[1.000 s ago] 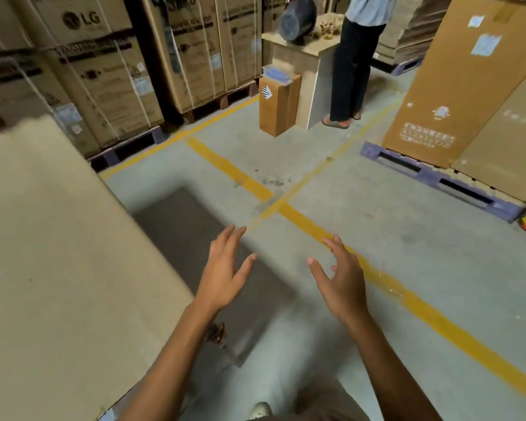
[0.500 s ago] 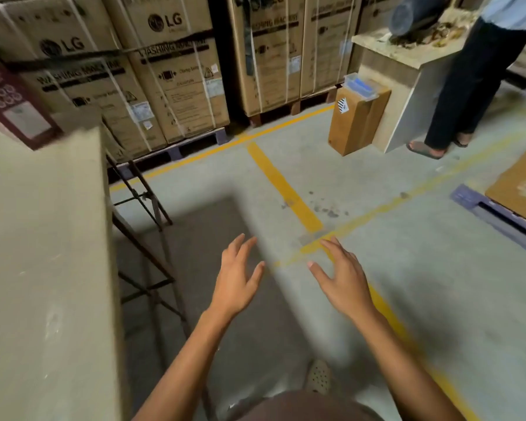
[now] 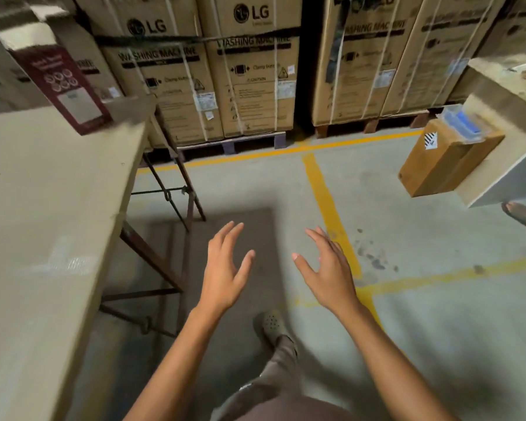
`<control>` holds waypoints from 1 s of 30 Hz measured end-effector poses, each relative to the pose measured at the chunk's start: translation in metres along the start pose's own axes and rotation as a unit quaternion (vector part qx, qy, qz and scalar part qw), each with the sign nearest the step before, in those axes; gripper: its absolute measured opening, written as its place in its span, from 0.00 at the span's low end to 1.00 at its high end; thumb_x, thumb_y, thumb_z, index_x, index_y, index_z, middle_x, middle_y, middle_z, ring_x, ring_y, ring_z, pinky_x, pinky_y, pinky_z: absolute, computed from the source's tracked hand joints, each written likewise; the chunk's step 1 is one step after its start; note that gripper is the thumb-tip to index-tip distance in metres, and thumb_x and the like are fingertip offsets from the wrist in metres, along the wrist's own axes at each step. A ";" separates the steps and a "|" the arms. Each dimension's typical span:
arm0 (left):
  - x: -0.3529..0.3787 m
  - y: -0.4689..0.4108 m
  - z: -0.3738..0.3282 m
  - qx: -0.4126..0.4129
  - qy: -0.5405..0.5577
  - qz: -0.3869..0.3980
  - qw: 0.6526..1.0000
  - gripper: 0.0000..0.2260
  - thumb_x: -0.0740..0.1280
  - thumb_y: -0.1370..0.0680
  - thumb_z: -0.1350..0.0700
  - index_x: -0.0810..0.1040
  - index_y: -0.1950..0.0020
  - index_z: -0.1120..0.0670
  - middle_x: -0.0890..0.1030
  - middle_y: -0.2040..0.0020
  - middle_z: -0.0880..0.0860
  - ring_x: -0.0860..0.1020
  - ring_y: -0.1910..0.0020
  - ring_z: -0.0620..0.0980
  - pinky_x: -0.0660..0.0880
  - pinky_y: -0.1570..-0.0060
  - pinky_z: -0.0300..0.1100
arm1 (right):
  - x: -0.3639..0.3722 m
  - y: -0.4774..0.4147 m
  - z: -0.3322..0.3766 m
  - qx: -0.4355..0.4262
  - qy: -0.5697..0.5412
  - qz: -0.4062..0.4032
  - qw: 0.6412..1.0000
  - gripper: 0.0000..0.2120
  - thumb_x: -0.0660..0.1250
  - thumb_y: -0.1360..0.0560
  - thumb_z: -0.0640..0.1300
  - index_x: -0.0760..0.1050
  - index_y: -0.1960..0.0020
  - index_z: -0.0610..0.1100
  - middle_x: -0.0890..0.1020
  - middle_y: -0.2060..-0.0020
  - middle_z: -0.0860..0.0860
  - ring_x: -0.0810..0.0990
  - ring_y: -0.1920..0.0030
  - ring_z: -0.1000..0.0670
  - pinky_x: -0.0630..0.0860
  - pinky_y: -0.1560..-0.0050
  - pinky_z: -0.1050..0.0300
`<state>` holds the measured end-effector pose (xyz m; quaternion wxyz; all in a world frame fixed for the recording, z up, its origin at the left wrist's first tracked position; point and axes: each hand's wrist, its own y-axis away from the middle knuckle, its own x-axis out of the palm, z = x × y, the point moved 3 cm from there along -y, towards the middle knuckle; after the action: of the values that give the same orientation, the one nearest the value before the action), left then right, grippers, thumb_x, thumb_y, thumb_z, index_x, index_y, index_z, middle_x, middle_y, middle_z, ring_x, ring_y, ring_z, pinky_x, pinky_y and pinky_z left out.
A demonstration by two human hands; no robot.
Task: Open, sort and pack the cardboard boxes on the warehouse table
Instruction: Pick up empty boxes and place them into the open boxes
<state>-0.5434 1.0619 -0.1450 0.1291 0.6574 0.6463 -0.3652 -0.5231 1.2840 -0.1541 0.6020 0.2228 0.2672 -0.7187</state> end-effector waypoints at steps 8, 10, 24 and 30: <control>0.011 -0.143 0.060 -0.075 0.006 -0.079 0.994 0.25 0.65 0.20 0.49 0.68 0.25 0.56 0.69 0.27 0.54 0.66 0.27 0.50 0.58 0.28 0.35 | 0.042 -0.194 0.004 -0.051 -0.027 0.069 0.996 0.35 0.61 0.29 0.68 0.69 0.26 0.52 0.68 0.24 0.50 0.68 0.27 0.48 0.74 0.35 0.41; 0.004 -0.177 0.076 -0.086 0.002 -0.099 0.991 0.25 0.65 0.21 0.50 0.68 0.25 0.56 0.69 0.28 0.55 0.66 0.27 0.50 0.61 0.27 0.42 | 0.051 -0.239 0.005 -0.057 -0.032 0.079 0.995 0.35 0.61 0.29 0.68 0.70 0.27 0.51 0.70 0.26 0.50 0.71 0.29 0.47 0.74 0.36 0.40; -0.022 -0.356 0.150 -0.185 -0.081 -0.220 0.954 0.25 0.64 0.20 0.48 0.67 0.24 0.54 0.68 0.26 0.51 0.64 0.26 0.46 0.63 0.26 0.43 | 0.134 -0.511 0.052 -0.136 -0.102 0.192 0.967 0.34 0.61 0.29 0.66 0.72 0.29 0.49 0.75 0.30 0.49 0.75 0.34 0.49 0.78 0.40 0.47; -0.039 -0.439 0.162 -0.237 -0.097 -0.302 0.918 0.24 0.65 0.20 0.47 0.67 0.25 0.51 0.68 0.26 0.48 0.66 0.26 0.47 0.67 0.29 0.55 | 0.169 -0.621 0.093 -0.184 -0.123 0.257 0.941 0.23 0.69 0.22 0.52 0.73 0.29 0.48 0.77 0.33 0.47 0.76 0.36 0.49 0.78 0.39 0.47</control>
<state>-1.0050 0.9862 -0.1006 0.2268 0.3426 0.8661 -0.2846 -1.1636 1.1793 -0.1210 0.8247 0.0794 0.2527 -0.4998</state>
